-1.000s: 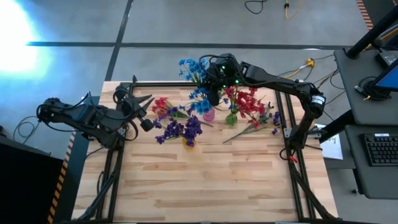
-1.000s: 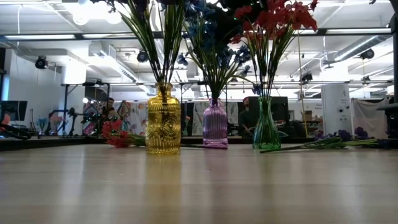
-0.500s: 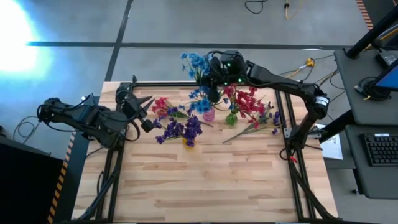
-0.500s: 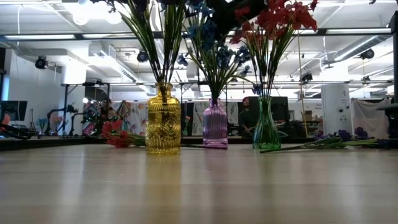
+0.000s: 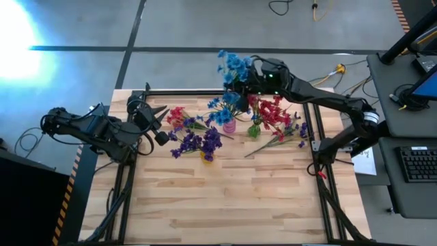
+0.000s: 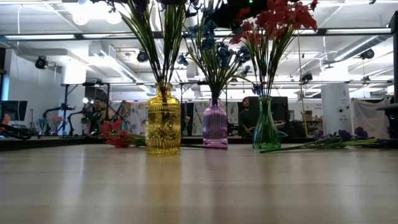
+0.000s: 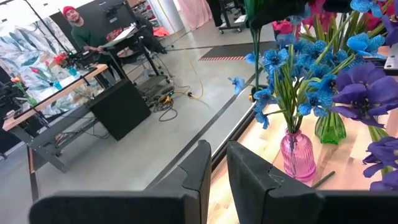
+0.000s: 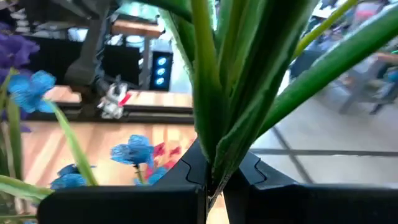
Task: Sort flowers into vase by color
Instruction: Put the blue flowers into the pink vase
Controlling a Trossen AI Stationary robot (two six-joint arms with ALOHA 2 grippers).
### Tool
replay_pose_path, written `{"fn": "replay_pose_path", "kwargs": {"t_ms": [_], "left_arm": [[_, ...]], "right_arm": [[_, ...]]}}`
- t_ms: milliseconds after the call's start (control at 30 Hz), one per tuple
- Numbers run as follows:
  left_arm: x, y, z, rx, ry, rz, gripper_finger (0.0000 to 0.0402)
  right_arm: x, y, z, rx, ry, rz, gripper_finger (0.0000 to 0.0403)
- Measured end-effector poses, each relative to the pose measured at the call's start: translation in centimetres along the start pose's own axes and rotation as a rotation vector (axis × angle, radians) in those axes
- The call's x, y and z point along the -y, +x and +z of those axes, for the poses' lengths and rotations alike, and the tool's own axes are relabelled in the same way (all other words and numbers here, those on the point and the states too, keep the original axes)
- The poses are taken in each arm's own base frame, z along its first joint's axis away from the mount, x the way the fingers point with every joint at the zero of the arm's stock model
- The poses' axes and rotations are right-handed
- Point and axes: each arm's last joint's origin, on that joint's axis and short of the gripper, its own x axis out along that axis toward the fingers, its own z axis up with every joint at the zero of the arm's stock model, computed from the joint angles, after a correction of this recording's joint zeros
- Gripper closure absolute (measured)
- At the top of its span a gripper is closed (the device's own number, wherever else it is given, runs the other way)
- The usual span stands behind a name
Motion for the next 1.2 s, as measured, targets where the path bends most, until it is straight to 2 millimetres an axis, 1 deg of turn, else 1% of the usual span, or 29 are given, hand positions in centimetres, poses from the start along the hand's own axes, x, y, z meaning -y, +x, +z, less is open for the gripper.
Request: {"fn": "replay_pose_path", "kwargs": {"t_ms": [133,300,533,733,1200], "left_arm": [[0.03,0.02,0.00,0.000,0.001,0.000,0.0363],[0.06,0.03,0.00,-0.001,0.001,0.000,0.0363],[0.06,0.03,0.01,-0.001,0.001,0.000,0.0363],[0.12,0.06,0.00,-0.002,0.003,0.000,0.0363],[0.46,0.24,-0.01,-0.007,0.007,0.000,0.0363]], "right_arm": [[-0.22,-0.54,-0.48,0.010,-0.006,-0.008,0.0385],[-0.12,-1.12,0.05,0.031,-0.016,-0.038,0.0385],[-0.06,-1.01,0.08,0.040,-0.025,-0.042,0.0385],[-0.15,-0.79,-0.44,0.022,-0.021,-0.037,0.0385],[-0.14,-0.78,-0.43,0.025,-0.023,-0.038,0.0385]]}}
